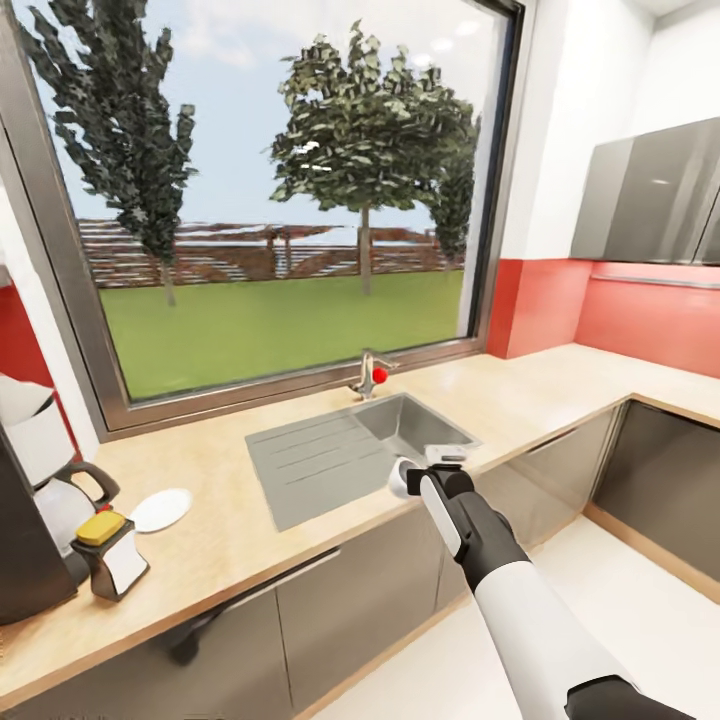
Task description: Set up a coffee station on the kitchen countertop: keep the coffee maker on the countertop, move the bottle of coffee from the kitchen shelf to the counter next to the coffee maker, place a paper coffee filter on top of the coffee maker, put the saucer next to the coffee maker with the coffee cup on the saucer, and place the electric kettle next to the coffee maker.
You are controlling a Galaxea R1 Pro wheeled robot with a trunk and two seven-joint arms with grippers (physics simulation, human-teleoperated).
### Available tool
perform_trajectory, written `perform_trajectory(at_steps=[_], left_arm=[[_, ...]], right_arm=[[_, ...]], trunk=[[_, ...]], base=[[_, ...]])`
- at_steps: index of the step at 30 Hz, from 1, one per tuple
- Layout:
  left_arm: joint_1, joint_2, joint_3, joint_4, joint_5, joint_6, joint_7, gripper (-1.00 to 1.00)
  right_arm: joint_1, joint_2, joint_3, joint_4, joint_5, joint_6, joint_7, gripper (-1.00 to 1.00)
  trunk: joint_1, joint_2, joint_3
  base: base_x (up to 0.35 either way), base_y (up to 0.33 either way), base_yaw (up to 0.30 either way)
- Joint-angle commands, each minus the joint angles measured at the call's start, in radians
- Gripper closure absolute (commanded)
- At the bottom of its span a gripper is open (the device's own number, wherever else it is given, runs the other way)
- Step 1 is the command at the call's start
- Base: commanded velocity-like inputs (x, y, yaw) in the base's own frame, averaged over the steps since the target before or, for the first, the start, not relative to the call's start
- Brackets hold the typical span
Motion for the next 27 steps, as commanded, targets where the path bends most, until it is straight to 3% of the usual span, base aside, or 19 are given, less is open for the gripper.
perform_trajectory(at_steps=[1,6,27], left_arm=[[0.002,0.0,0.006,-0.005,-0.002,0.007,0.001,-1.0],[0.002,0.0,0.007,-0.005,0.0,0.007,0.001,-1.0],[0.002,0.0,0.007,-0.005,0.001,0.007,0.001,-1.0]], right_arm=[[0.0,0.0,0.001,-0.001,-0.012,0.001,-0.006,1.0],[0.0,0.0,0.002,0.0,-0.012,0.001,-0.006,1.0],[0.0,0.0,0.002,0.0,-0.012,0.001,-0.006,1.0]], trunk=[[0.0,-0.001,0.001],[0.0,-0.001,0.005],[0.0,-0.001,0.006]], base=[[0.029,-0.278,0.242],[0.009,-0.205,0.244],[0.0,-0.002,0.274]])
